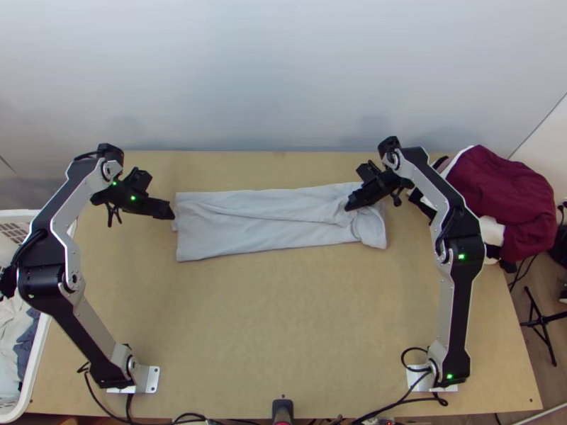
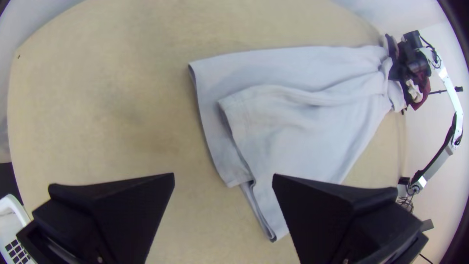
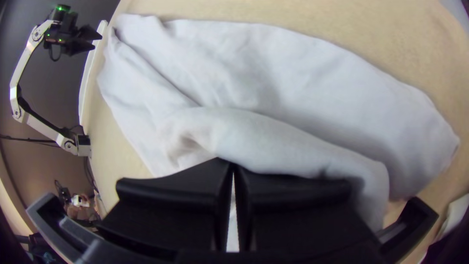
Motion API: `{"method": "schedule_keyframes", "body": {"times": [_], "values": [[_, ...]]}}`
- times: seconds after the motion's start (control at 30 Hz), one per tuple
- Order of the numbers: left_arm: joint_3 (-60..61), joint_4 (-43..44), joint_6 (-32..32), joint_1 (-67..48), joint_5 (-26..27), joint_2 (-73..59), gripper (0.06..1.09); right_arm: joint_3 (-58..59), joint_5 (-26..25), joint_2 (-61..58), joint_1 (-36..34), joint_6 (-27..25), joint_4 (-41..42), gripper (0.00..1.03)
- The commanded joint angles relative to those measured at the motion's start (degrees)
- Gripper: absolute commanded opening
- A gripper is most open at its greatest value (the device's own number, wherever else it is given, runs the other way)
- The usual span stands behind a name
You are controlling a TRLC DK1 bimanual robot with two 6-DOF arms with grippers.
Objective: Fold the t-shirt
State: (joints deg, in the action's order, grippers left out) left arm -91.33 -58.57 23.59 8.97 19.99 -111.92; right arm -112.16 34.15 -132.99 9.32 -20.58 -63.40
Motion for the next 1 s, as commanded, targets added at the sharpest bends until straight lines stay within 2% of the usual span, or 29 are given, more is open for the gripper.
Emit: {"method": "schedule_keyframes", "body": {"times": [0.0,0.5,0.97], "values": [[0.5,0.0,-2.1,0.0,1.0,-0.8,1.0,0.1,0.0,-0.5,0.0,0.0,0.3,0.03],[3.8,2.8,-8.8,-0.7,9.4,-2.7,0.99,0.4,-0.1,-0.5,-0.1,0.1,0.7,0.03],[8.5,6.2,-9.3,-1.6,8.2,-2.3,0.98,0.4,-0.1,-0.2,-0.2,0.1,0.7,0.03]]}}
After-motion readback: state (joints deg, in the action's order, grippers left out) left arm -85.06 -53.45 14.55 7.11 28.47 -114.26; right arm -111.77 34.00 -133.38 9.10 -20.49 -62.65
